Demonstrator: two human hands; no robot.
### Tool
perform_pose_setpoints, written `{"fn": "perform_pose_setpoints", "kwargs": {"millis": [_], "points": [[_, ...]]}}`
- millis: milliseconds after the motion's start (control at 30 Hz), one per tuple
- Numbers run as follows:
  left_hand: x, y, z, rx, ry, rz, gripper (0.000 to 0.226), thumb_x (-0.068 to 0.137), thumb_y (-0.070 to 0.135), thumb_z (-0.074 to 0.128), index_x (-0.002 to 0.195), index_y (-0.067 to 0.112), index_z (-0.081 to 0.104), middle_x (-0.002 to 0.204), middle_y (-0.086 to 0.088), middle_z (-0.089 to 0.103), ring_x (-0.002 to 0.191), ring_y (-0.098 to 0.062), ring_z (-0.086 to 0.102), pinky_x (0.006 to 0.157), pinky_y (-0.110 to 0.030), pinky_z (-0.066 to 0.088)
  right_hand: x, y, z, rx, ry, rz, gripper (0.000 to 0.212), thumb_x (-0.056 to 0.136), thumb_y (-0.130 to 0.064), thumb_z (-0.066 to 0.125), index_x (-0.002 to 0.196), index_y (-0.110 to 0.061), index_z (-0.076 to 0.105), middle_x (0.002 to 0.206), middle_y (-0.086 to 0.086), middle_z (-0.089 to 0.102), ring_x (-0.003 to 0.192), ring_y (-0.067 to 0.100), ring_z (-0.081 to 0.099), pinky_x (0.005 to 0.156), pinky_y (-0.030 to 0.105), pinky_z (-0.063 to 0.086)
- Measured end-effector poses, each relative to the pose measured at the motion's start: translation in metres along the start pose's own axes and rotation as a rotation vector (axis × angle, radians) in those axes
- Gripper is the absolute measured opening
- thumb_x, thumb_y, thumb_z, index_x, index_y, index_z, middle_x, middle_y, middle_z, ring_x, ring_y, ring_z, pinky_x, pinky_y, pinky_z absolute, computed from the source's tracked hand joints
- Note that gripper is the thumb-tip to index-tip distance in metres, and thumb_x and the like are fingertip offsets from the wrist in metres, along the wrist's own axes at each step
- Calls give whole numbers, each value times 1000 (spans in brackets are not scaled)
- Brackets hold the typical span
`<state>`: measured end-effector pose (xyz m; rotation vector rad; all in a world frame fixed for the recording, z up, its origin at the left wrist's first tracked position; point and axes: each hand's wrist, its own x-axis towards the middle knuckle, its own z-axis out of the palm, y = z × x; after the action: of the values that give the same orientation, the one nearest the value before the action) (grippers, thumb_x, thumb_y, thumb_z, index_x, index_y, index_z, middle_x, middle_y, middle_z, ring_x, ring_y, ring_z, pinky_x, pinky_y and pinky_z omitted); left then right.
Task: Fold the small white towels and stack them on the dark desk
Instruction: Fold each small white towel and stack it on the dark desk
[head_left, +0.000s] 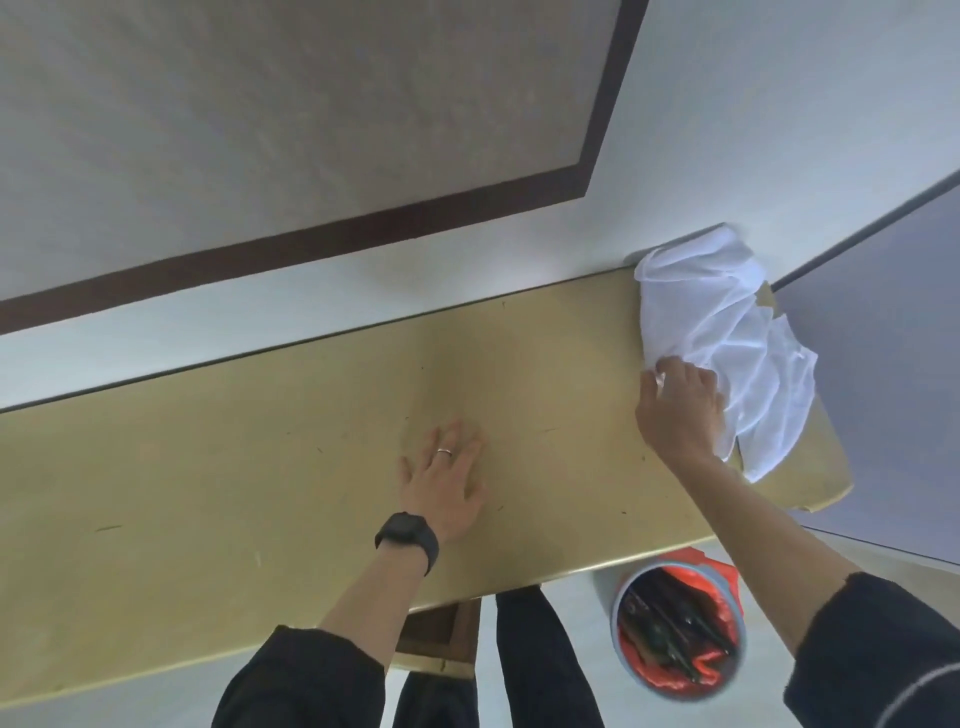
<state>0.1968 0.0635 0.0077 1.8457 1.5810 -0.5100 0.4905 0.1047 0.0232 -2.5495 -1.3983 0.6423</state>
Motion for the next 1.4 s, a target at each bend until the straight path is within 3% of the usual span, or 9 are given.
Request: {"fn": "perform_pose_setpoints", "kwargs": {"millis": [100, 167, 333, 467, 633, 733, 833, 1067, 1400], "points": [[-12, 4, -30, 12, 40, 44, 62, 101, 34, 40, 156, 34, 13, 163, -3, 21, 148, -26, 21, 120, -44, 17, -27, -18, -22, 52, 99, -254, 14, 100, -23, 49, 105, -12, 58, 88, 11, 68, 92, 37, 59, 82, 43, 37], [-25, 10, -53, -24, 133, 97, 63, 99, 28, 43, 156, 31, 15, 159, -3, 29, 145, -25, 27, 118, -39, 22, -54, -30, -40, 128, 54, -376, 12, 99, -25, 51, 107, -20, 59, 86, 4, 69, 81, 32, 63, 72, 40, 46], [-74, 22, -109, -334, 306, 267, 69, 87, 21, 54, 149, 42, 30, 152, 9, 35, 139, -16, 31, 113, -38, 31, -117, -68, -85, 172, -299, -450, 23, 101, -30, 51, 116, -34, 67, 105, -7, 71, 94, 15, 65, 86, 33, 51], [-120, 18, -131, -552, 203, 368, 69, 79, 9, 57, 134, 49, 49, 139, 12, 50, 128, -12, 40, 107, -32, 36, -161, -100, -114, 116, -426, -529, 26, 100, -30, 49, 114, -38, 69, 103, -17, 69, 95, 5, 61, 82, 19, 47], [-170, -11, -150, -622, 62, 406, 43, 79, 19, 68, 119, 37, 67, 132, 13, 59, 122, -5, 48, 105, -30, 39, -210, -142, -128, 78, -448, -626, 27, 100, -26, 51, 107, -41, 72, 88, -20, 62, 83, -2, 57, 72, 12, 39], [-190, -38, -153, -604, 95, 384, 16, 83, 33, 73, 98, 33, 68, 128, 10, 61, 121, -11, 52, 105, -36, 40, -237, -161, -129, 129, -380, -638, 20, 98, -28, 55, 103, -39, 72, 90, -25, 65, 86, -9, 57, 72, 13, 39], [-206, -68, -155, -516, 161, 380, 15, 80, 42, 74, 84, 36, 61, 122, 7, 64, 114, -14, 56, 98, -37, 44, -258, -178, -124, 160, -339, -622, 14, 96, -32, 58, 100, -36, 71, 89, -26, 67, 86, -12, 56, 68, 10, 37], [-236, -151, -153, -56, 280, 273, 40, 93, 56, 54, 118, 26, 63, 123, 3, 61, 112, -18, 54, 94, -37, 46, -285, -201, -107, 176, -266, -629, 13, 96, -33, 58, 97, -34, 71, 89, -22, 66, 84, -4, 57, 68, 15, 43], [-246, -223, -165, -4, 523, 163, 33, 104, 42, 41, 124, 29, 64, 115, 9, 67, 106, -15, 60, 82, -26, 39, -258, -204, -85, -153, -91, -719, 23, 102, -34, 47, 116, -31, 65, 100, -12, 69, 96, 14, 59, 81, 35, 48]]}}
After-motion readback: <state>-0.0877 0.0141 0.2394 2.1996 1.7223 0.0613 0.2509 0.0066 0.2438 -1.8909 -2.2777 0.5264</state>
